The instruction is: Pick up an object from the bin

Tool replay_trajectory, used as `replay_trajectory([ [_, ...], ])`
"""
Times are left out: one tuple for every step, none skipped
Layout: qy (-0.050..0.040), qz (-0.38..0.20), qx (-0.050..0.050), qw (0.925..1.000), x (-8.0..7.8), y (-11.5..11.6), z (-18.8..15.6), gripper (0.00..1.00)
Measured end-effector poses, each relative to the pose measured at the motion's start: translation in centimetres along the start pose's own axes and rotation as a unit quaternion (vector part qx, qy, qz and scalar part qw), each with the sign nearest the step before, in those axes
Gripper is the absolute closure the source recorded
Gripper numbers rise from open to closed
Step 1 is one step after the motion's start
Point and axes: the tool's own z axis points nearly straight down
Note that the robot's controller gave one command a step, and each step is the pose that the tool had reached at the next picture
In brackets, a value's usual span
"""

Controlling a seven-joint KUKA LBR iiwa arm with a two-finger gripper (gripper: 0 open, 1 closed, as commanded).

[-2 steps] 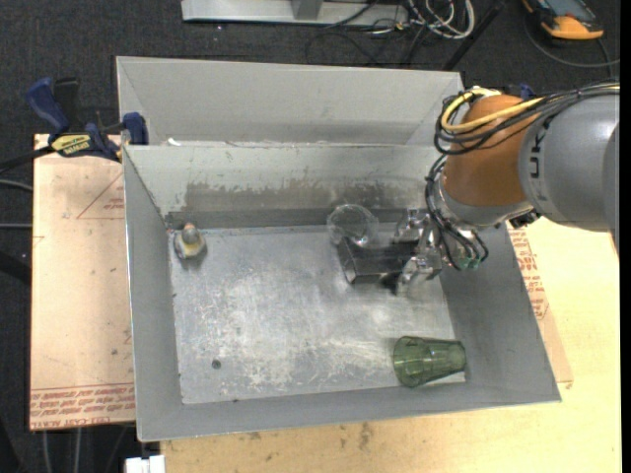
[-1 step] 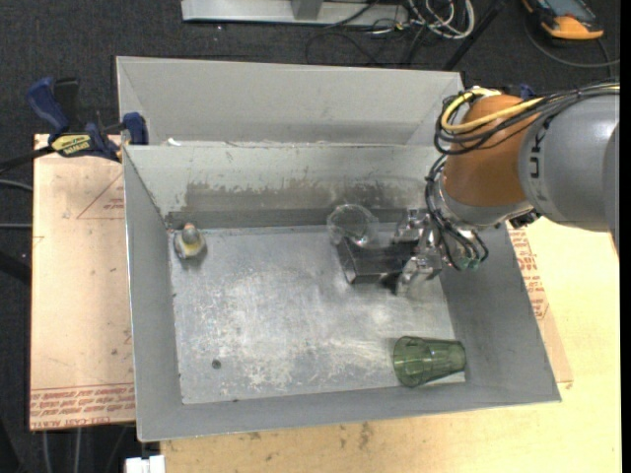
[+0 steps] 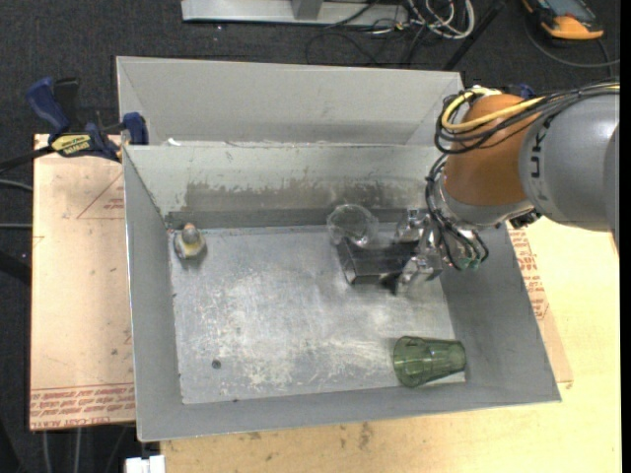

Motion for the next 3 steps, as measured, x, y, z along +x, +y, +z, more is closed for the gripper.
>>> replay_trajectory([
  [0.0071, 0.0, -0.003, 1.0, 0.3, 0.1, -0.6, 1.0],
  [0.0114, 0.0, -0.004, 0.9999, 0.5, 0.3, -2.5, 1.0],
  [0.0089, 0.0, -0.004, 1.0, 0.4, 0.3, -4.0, 1.0],
])
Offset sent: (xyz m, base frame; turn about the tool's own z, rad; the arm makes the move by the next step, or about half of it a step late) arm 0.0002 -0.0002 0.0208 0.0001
